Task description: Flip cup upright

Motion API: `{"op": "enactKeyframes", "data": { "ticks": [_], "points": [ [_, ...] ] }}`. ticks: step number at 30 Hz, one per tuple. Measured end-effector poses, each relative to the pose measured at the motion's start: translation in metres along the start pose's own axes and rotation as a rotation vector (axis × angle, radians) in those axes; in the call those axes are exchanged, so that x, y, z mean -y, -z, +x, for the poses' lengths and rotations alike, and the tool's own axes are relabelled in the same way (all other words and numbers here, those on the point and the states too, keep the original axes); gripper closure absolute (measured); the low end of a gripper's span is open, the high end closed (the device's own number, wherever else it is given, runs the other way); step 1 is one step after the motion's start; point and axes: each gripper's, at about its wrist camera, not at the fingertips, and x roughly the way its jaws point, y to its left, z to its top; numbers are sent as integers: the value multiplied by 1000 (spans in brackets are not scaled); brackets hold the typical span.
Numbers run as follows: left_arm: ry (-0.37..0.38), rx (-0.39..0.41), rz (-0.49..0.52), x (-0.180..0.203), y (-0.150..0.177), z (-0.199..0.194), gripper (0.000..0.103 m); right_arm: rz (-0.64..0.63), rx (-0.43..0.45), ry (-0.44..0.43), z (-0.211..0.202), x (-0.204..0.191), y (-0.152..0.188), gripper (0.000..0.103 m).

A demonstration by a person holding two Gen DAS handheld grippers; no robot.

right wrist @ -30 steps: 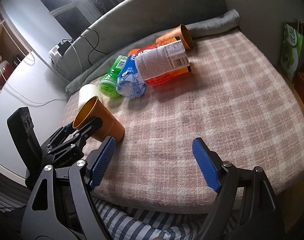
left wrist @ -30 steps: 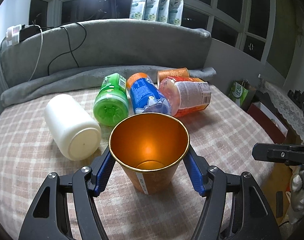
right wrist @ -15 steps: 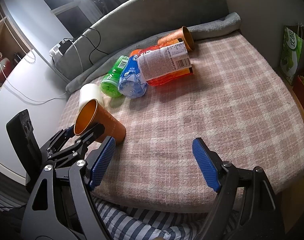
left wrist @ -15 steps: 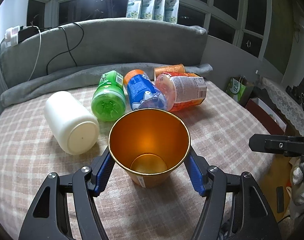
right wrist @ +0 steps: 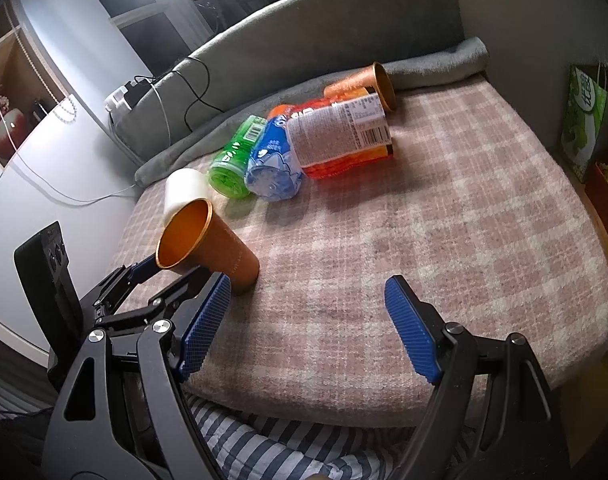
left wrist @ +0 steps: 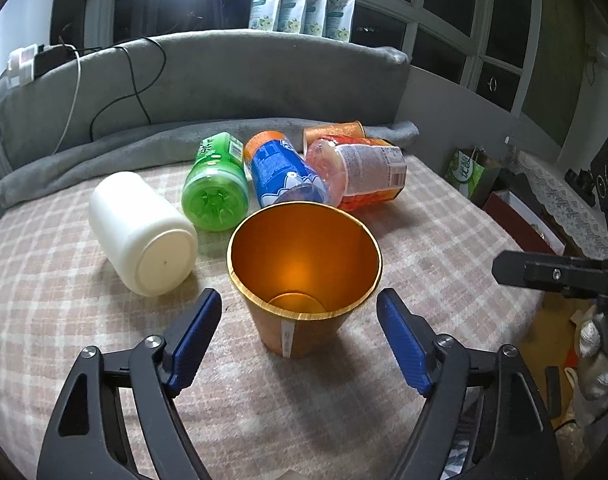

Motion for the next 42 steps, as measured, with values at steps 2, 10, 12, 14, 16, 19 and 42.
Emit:
{"op": "enactKeyframes", "data": {
  "ticks": [2,10,12,14,16,19,42],
  "points": [
    [-3,1,0,-2,1,-4,23,-9,15,-2,-1,-4,-1,21],
    [-59,63,14,-14,6,-42,23,-95,111,59,-6,-26,-8,21],
    [-90,108,9,-19,3,-56,23,-118,147,88,-7,-33,-10,17],
    [-124,151,-1,-23,-1,-67,23,-143,196,115,-11,-41,-11,11],
    [-170,204,-15,-28,-6,-80,22,-178,248,154,-14,-51,-12,11],
    [-214,276,-36,-34,-14,-95,22,-226,327,208,-20,-66,-14,11],
    [-272,398,-87,-45,-28,-127,19,-301,558,340,-35,-101,-17,0]
  ]
}}
